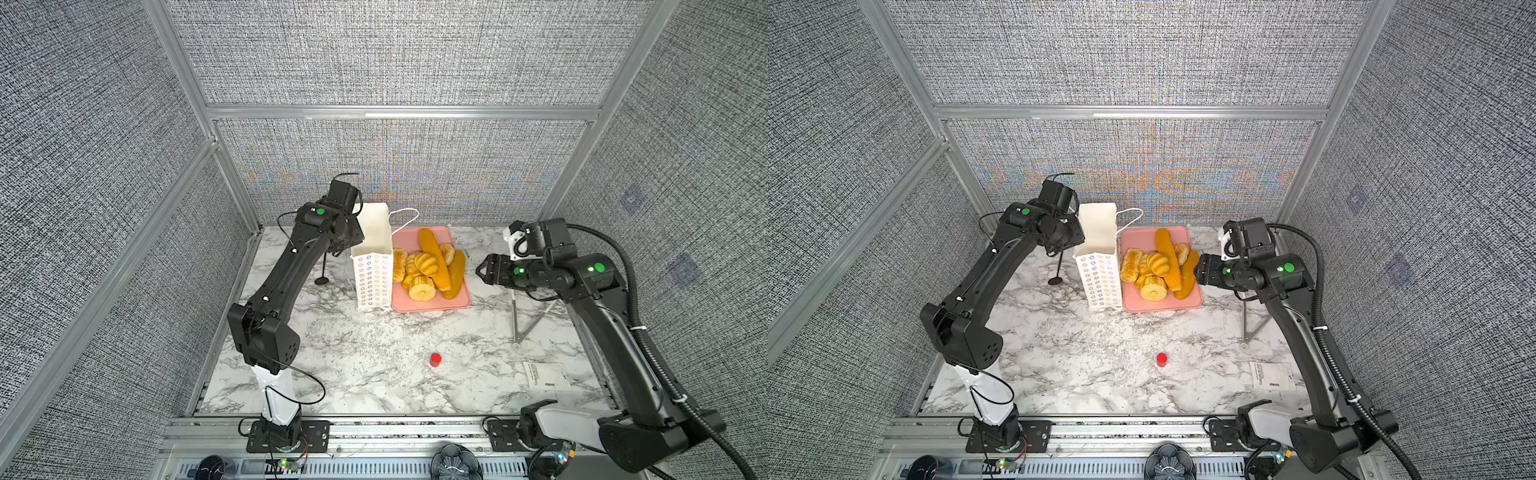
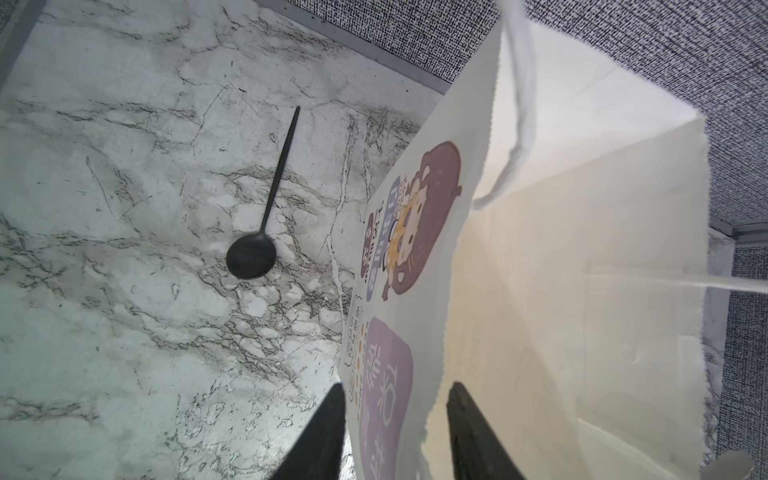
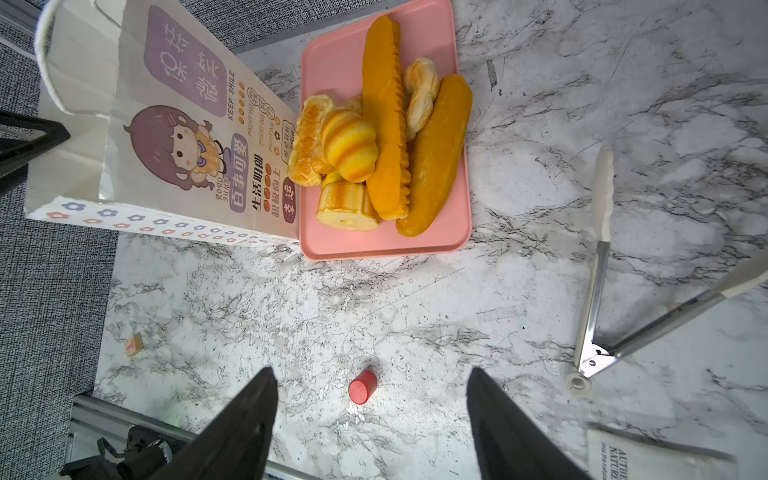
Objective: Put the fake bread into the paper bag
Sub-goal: 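Reach the left gripper to the bag rim while the right gripper rises, then grasp the bag's rim with the left gripper and pull it nearer the robot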
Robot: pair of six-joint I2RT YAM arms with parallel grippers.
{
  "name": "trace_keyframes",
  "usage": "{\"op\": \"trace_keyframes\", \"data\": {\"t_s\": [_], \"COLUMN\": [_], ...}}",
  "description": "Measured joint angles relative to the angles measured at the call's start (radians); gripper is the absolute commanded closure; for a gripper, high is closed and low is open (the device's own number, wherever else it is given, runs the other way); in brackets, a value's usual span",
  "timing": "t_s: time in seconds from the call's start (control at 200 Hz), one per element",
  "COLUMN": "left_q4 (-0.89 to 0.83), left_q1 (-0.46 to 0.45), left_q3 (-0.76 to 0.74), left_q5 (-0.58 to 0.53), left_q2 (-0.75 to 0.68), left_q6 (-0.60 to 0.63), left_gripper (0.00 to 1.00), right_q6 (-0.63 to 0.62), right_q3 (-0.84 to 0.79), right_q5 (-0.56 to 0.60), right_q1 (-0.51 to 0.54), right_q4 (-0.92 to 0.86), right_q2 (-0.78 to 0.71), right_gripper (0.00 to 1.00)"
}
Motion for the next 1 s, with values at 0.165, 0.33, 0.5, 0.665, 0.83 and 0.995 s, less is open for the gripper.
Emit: {"op": "trace_keyframes", "data": {"t_s": [0.165, 0.33, 0.5, 0.665, 0.83, 0.995], "left_q4": [-0.049, -0.090, -0.113, -0.126, -0.132, -0.164], "left_q1": [0.000, 0.000, 0.004, 0.007, 0.006, 0.006], "left_q3": [0.047, 0.033, -0.053, -0.157, -0.232, -0.273], "left_q5": [0.007, 0.017, 0.047, 0.096, 0.134, 0.161], "left_q2": [0.027, -0.023, -0.133, -0.245, -0.352, -0.426], "left_q6": [0.015, 0.043, 0.067, 0.083, 0.096, 0.100], "left_gripper": [1.00, 1.00, 1.00, 1.00, 1.00, 1.00], "right_q6": [-0.012, -0.020, -0.022, -0.019, -0.011, 0.000], "right_q3": [-0.002, 0.022, 0.038, 0.040, 0.040, 0.040], "right_q5": [-0.014, -0.027, -0.037, -0.040, -0.041, -0.040], "right_q1": [0.000, 0.000, 0.000, 0.001, 0.003, 0.014], "right_q4": [0.005, 0.008, 0.013, 0.023, 0.029, 0.040], "right_q2": [-0.001, 0.014, 0.028, 0.035, 0.047, 0.060], "right_gripper": [0.29, 0.29, 0.29, 0.29, 0.29, 0.30]}}
